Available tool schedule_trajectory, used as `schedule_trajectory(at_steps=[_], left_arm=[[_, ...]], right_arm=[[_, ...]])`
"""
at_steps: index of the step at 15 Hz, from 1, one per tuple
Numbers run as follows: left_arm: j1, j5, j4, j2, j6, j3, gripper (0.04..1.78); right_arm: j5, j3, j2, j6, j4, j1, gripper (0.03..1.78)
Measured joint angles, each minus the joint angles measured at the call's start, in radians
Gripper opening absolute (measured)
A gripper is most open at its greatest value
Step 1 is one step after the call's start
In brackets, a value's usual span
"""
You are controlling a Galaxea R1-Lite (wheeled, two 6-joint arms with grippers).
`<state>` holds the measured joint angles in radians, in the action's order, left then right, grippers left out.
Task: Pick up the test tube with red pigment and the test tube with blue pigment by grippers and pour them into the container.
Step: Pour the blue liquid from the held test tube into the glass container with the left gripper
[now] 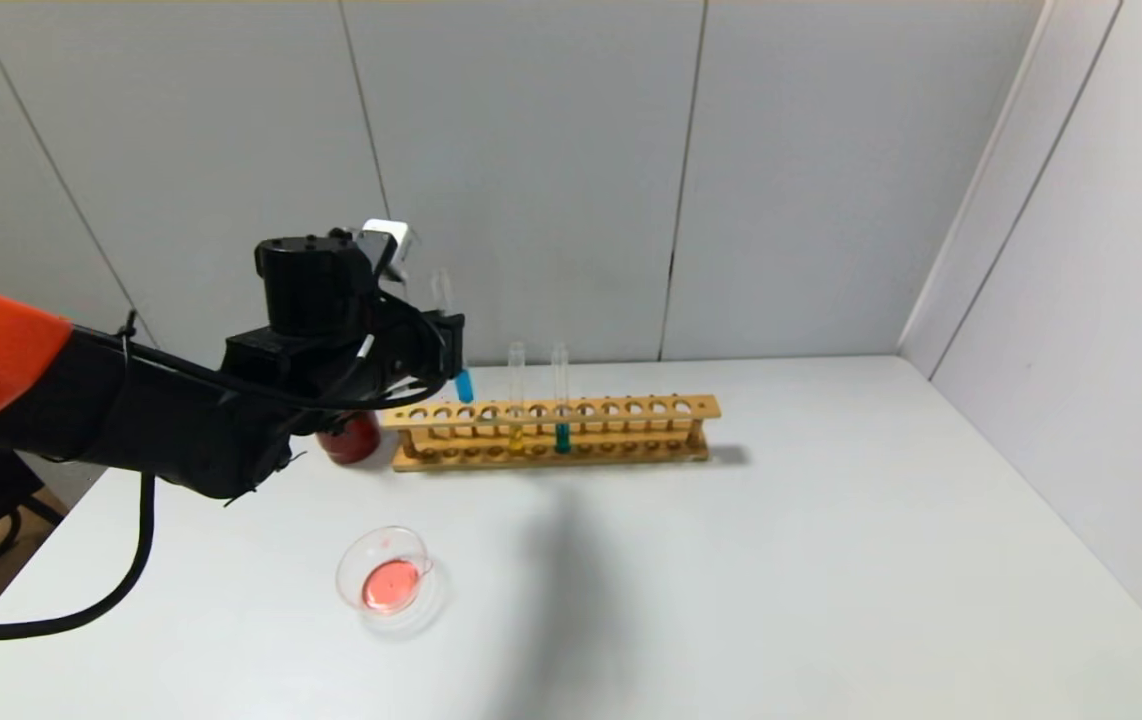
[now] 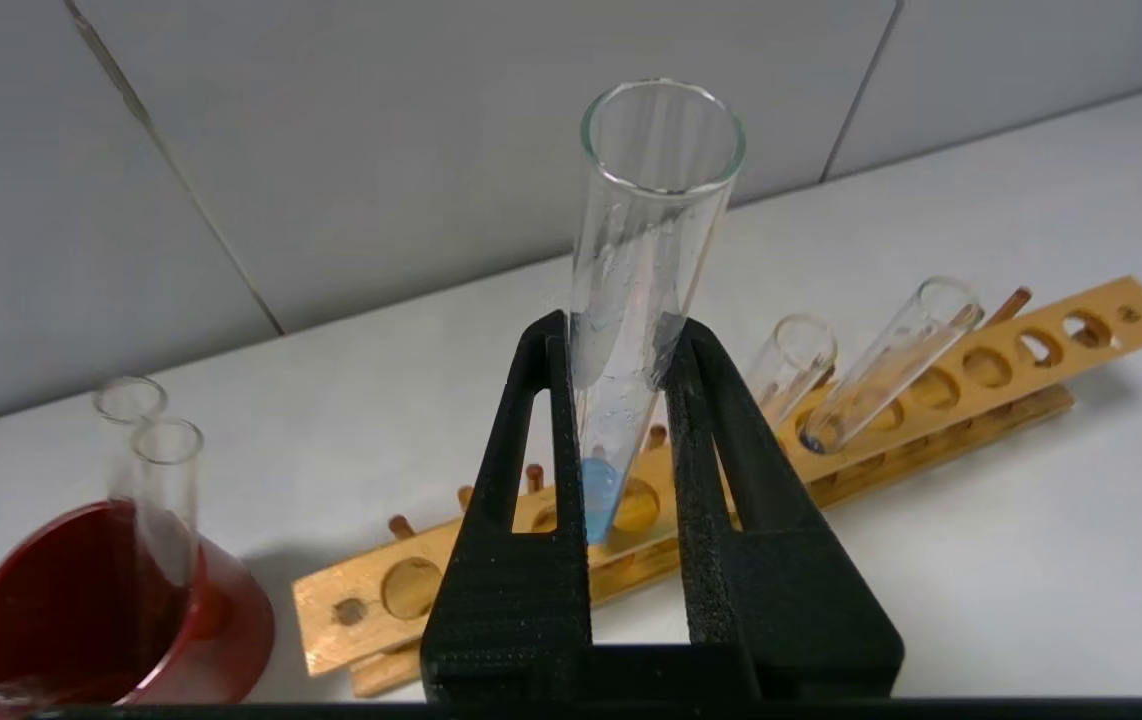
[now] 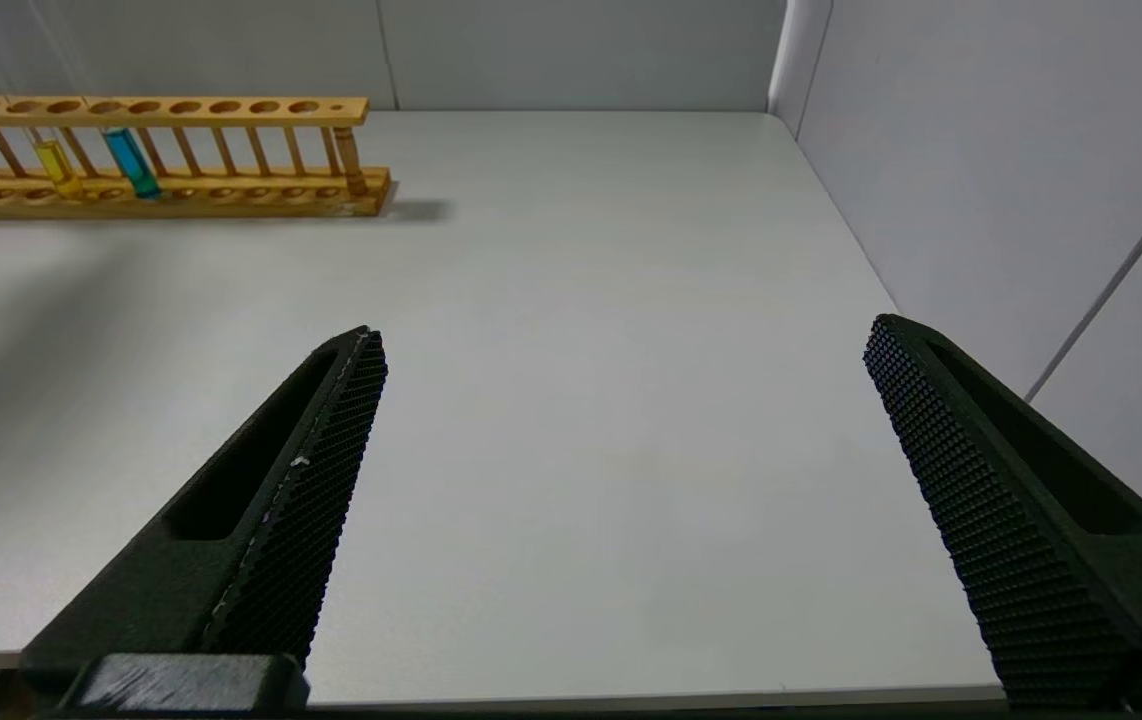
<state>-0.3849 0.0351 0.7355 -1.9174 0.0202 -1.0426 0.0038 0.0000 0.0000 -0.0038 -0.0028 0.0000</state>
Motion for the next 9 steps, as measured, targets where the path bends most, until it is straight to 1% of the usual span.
schedule_trajectory(at_steps=[5, 9], left_arm=[[-0.004, 0.003, -0.023, 0.069, -0.020, 0.015, 0.30], [-0.005, 0.002, -0.032, 0.142, -0.021, 0.088, 0.30]], right_arm=[[0.000, 0.000, 0.000, 0.000, 0.000, 0.000, 1.75], [0.000, 0.000, 0.000, 0.000, 0.000, 0.000, 1.75]])
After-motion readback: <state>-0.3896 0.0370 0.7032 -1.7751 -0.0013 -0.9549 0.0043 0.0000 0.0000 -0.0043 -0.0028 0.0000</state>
